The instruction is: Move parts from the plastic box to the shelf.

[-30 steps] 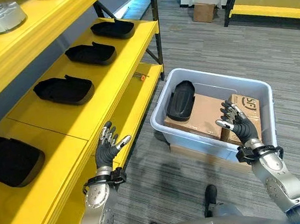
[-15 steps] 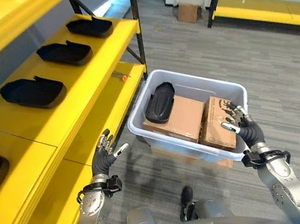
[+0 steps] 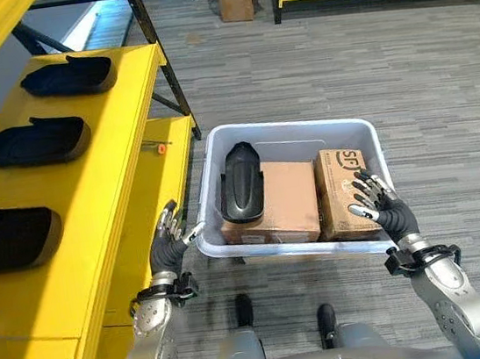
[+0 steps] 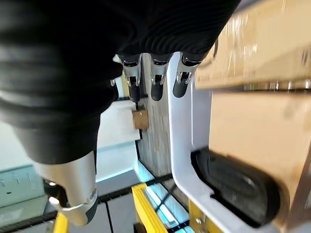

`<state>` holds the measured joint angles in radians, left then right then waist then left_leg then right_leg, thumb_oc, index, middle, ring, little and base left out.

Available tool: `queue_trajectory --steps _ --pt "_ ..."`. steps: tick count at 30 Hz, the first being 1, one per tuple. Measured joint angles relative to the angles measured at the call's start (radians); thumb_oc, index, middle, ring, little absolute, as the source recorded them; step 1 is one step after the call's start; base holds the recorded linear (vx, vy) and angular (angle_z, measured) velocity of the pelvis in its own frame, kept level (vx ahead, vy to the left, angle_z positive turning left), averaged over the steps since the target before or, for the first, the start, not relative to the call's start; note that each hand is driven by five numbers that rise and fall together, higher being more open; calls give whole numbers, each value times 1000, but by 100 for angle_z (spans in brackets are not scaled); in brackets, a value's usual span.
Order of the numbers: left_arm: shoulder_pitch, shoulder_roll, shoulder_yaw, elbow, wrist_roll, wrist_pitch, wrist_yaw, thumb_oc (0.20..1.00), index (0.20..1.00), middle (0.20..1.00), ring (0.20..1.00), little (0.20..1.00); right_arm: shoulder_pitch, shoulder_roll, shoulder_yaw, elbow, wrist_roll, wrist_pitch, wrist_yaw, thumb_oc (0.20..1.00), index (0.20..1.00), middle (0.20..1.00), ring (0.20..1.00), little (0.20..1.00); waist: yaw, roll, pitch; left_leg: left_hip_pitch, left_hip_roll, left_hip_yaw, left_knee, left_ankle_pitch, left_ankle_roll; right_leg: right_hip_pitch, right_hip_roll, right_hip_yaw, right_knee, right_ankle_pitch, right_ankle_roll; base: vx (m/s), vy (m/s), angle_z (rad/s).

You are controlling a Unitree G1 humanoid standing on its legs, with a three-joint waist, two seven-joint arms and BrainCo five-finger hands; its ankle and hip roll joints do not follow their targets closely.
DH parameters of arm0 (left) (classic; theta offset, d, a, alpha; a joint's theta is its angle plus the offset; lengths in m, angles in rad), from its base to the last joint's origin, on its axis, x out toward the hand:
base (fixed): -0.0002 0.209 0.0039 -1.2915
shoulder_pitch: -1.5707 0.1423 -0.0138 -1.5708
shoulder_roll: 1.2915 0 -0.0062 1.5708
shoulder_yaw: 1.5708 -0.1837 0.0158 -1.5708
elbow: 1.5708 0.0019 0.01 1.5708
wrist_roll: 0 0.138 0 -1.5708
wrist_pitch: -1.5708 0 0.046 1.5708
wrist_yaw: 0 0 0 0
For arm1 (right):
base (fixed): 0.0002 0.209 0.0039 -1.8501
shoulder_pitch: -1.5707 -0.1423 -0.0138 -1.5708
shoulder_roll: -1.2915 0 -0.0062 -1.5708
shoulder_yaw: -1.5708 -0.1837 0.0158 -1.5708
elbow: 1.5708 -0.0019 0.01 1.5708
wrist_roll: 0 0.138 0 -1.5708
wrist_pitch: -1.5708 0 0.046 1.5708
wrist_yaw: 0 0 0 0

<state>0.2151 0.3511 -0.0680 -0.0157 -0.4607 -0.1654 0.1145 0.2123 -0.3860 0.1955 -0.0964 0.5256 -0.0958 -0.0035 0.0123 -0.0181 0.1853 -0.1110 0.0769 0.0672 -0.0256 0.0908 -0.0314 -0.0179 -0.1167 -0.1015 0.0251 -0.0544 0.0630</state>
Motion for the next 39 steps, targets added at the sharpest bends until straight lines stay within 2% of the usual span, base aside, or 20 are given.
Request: queue_trajectory --steps 2,5,13,17,18,19,20,21,23,24,26,27,29,31,33,39 --pt "-4 24 0 -9 -1 -1 0 1000 1000 1000 1000 1000 -14 5 15 2 0 6 3 1000 1000 1000 1000 1000 7 -6 2 2 -27 11 1 -13 18 14 -27 3 -34 13 22 109 164 -6" --pt "4 29 1 -11 -1 -1 1 1000 1000 1000 1000 1000 -31 13 14 2 0 11 9 1000 1000 1000 1000 1000 14 -8 4 5 -44 23 1 -26 26 34 -42 4 -78 26 43 79 113 -5" --pt "22 44 0 -13 0 -1 2 1000 1000 1000 1000 1000 -44 13 12 6 0 19 9 1000 1000 1000 1000 1000 6 -13 13 -16 -46 30 15 -47 24 20 -46 6 -88 31 46 59 138 -4" --pt "9 75 1 -23 0 -1 5 1000 1000 1000 1000 1000 -71 17 19 8 0 24 9 1000 1000 1000 1000 1000 3 -19 19 -22 -49 68 9 -49 36 -64 -55 7 3 15 49 -4 119 -36" --pt "10 88 3 -24 0 -5 12 1000 1000 1000 1000 1000 -110 23 36 20 0 24 7 1000 1000 1000 1000 1000 13 -19 21 -20 -32 113 -1 -48 36 -116 -58 -35 47 16 51 32 -42 -88" --pt "8 100 8 -23 0 -4 16 1000 1000 1000 1000 1000 -138 24 63 30 -1 24 8 1000 1000 1000 1000 1000 18 -31 28 -12 -33 149 -6 -49 37 -137 -74 -111 40 38 40 4 -43 -92" --pt "9 99 11 -23 0 -4 17 1000 1000 1000 1000 1000 -148 24 68 32 -1 24 8 1000 1000 1000 1000 1000 20 -30 30 -13 -31 162 -5 -50 38 -136 -81 -123 33 39 38 12 -142 -86" --pt "-8 96 12 -23 0 -8 19 1000 1000 1000 1000 1000 -169 23 81 40 -1 23 8 1000 1000 1000 1000 1000 29 -34 43 -11 -25 192 -6 -54 34 -136 -112 -208 -5 56 59 -31 -165 -65" --pt "-46 94 9 -21 1 -12 22 1000 1000 1000 1000 1000 -170 24 89 45 -1 24 7 1000 1000 1000 1000 1000 25 -52 66 -35 -27 193 30 -65 25 -116 -140 -199 -41 115 64 -29 -144 -27" --pt "-63 89 9 -20 1 -14 22 1000 1000 1000 1000 1000 -160 23 90 44 -1 25 8 1000 1000 1000 1000 1000 17 -62 74 -41 -31 189 38 -65 23 -110 -147 -186 -49 130 87 37 -209 13" --pt "-71 57 3 -16 2 -16 24 1000 1000 1000 1000 1000 -131 6 86 43 -1 27 8 1000 1000 1000 1000 1000 -5 -40 95 -52 12 167 41 -52 1 -103 -106 -206 -65 134 71 39 -236 11" --pt "-74 45 0 -16 2 -16 24 1000 1000 1000 1000 1000 -132 -6 86 42 -1 27 8 1000 1000 1000 1000 1000 -10 -33 102 -52 20 158 39 -49 -5 -92 -95 -214 -74 136 65 28 -184 11" --pt "-72 40 -26 -17 3 -16 23 1000 1000 1000 1000 1000 -106 -33 74 38 -1 27 9 1000 1000 1000 1000 1000 -20 -28 107 -59 48 146 26 -37 -25 -93 -60 -220 -96 135 55 22 -176 2" --pt "-82 42 -42 -17 5 -15 23 1000 1000 1000 1000 1000 -99 -31 37 28 0 24 4 1000 1000 1000 1000 1000 -29 -24 120 -83 71 143 23 -27 -40 -115 -32 -221 -105 142 30 1 -127 -7" --pt "-107 41 -51 -17 13 -16 28 1000 1000 1000 1000 1000 -92 -34 33 21 0 23 -1 1000 1000 1000 1000 1000 -47 -21 130 -90 86 143 10 -15 -46 -128 -19 -220 -109 144 26 45 -113 -5" --pt "-188 37 -56 -18 23 -18 67 1000 1000 1000 1000 1000 -105 -32 33 -17 0 15 -11 1000 1000 1000 1000 1000 -68 -11 162 -115 93 171 -31 7 -50 -185 -7 -204 -116 158 12 25 -52 -12"
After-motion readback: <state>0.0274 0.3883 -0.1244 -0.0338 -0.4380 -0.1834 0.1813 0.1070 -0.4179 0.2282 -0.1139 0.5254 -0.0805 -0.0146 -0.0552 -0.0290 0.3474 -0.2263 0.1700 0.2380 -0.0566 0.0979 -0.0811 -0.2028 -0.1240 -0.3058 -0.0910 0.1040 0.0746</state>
